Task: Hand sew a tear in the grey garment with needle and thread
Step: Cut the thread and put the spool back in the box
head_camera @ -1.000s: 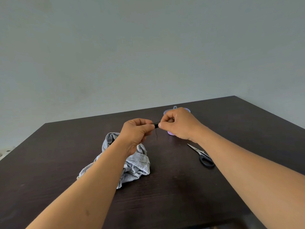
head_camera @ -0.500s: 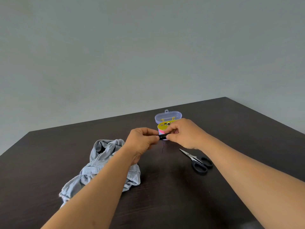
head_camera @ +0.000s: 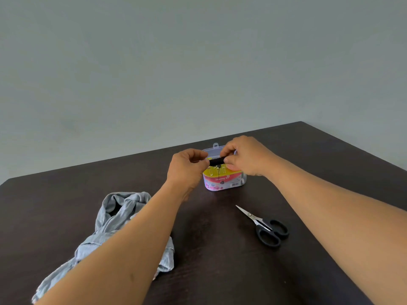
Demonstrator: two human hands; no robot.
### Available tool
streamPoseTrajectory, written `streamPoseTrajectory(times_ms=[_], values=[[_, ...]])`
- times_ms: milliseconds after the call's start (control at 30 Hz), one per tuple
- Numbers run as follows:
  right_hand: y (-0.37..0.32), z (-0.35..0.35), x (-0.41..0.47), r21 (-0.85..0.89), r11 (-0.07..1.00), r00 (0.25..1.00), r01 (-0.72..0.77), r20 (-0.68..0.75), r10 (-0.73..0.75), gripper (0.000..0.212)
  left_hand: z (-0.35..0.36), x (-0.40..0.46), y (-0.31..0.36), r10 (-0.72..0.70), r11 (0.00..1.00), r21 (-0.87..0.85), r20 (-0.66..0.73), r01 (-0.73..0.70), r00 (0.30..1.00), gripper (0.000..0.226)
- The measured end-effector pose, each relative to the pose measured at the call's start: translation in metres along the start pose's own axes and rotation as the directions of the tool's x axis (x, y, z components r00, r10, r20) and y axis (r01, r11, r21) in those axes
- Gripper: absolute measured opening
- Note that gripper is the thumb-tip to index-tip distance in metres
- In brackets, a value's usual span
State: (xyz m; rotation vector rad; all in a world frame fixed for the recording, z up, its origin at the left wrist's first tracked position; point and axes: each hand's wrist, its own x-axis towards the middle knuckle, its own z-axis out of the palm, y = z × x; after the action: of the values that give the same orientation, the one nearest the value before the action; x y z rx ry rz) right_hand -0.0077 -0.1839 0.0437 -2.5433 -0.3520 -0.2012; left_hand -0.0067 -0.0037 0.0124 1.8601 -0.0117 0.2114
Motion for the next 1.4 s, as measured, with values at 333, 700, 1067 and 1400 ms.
streamPoseTrajectory(times_ms=[333, 700, 1067, 1400], values=[[0.025, 0.015, 0.013, 0.055, 0.998, 0.999, -0.037, 0.041, 0.035, 0.021, 0.011, 0.016, -0.012, 0.003, 0.977, 0.212, 0.011, -0.005, 1.000, 0.015], [0.018, 0.021, 0.013, 0.019, 1.000, 0.998, -0.020, 0.054, 0.019, 0.022, 0.010, 0.011, -0.011, 0.011, 0.977, 0.211, 0.028, -0.017, 1.000, 0.008], [0.014, 0.020, 0.006, 0.034, 0.999, 0.998, -0.026, 0.059, 0.024, 0.018, 0.007, 0.007, -0.012, -0.020, 0.971, 0.239, 0.028, 0.012, 0.999, 0.012], [0.037, 0.019, 0.041, 0.177, 0.970, 0.969, -0.167, -0.150, 0.194, 0.036, 0.014, 0.043, -0.020, -0.127, 0.976, 0.167, -0.096, 0.142, 0.987, 0.042]])
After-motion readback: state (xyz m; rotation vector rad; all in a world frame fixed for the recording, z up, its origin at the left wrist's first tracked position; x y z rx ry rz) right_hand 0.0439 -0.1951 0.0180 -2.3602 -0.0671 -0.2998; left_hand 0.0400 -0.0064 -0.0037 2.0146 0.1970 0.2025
